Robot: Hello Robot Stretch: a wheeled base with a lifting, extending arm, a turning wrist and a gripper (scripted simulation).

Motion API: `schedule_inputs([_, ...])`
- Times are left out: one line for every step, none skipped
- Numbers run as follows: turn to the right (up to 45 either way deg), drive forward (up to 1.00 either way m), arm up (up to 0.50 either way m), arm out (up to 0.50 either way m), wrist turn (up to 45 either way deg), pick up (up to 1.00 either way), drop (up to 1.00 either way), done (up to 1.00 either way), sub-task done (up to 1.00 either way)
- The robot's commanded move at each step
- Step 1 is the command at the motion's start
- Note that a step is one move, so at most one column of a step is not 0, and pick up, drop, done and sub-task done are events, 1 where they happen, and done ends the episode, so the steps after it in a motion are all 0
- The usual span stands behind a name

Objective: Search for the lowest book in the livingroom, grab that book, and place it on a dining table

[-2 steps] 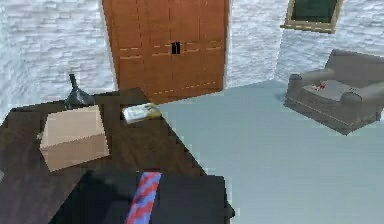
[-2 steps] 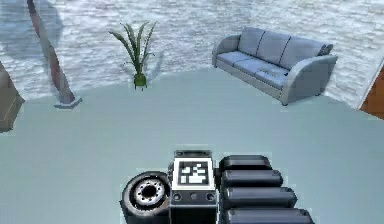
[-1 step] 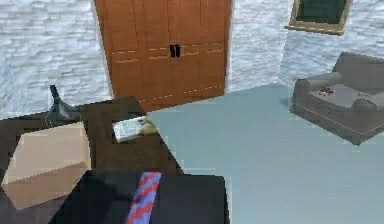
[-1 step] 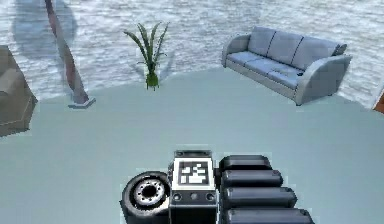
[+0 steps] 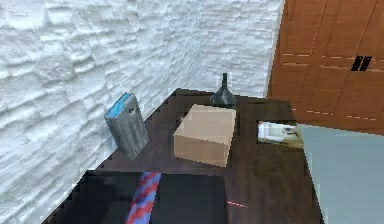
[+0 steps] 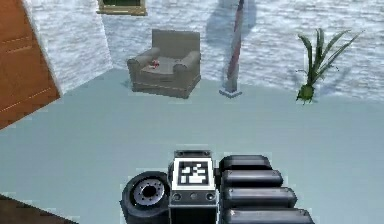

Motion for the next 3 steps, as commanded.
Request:
schedule_inputs([-12.0,0.00,0.00,0.00,0.0,0.00,0.00,0.00,0.00])
schedule_inputs([-3.0,0.00,0.00,0.00,0.0,0.00,0.00,0.00,0.00])
schedule_inputs([45.0,0.00,0.00,0.00,0.0,0.00,0.00,0.00,0.00])
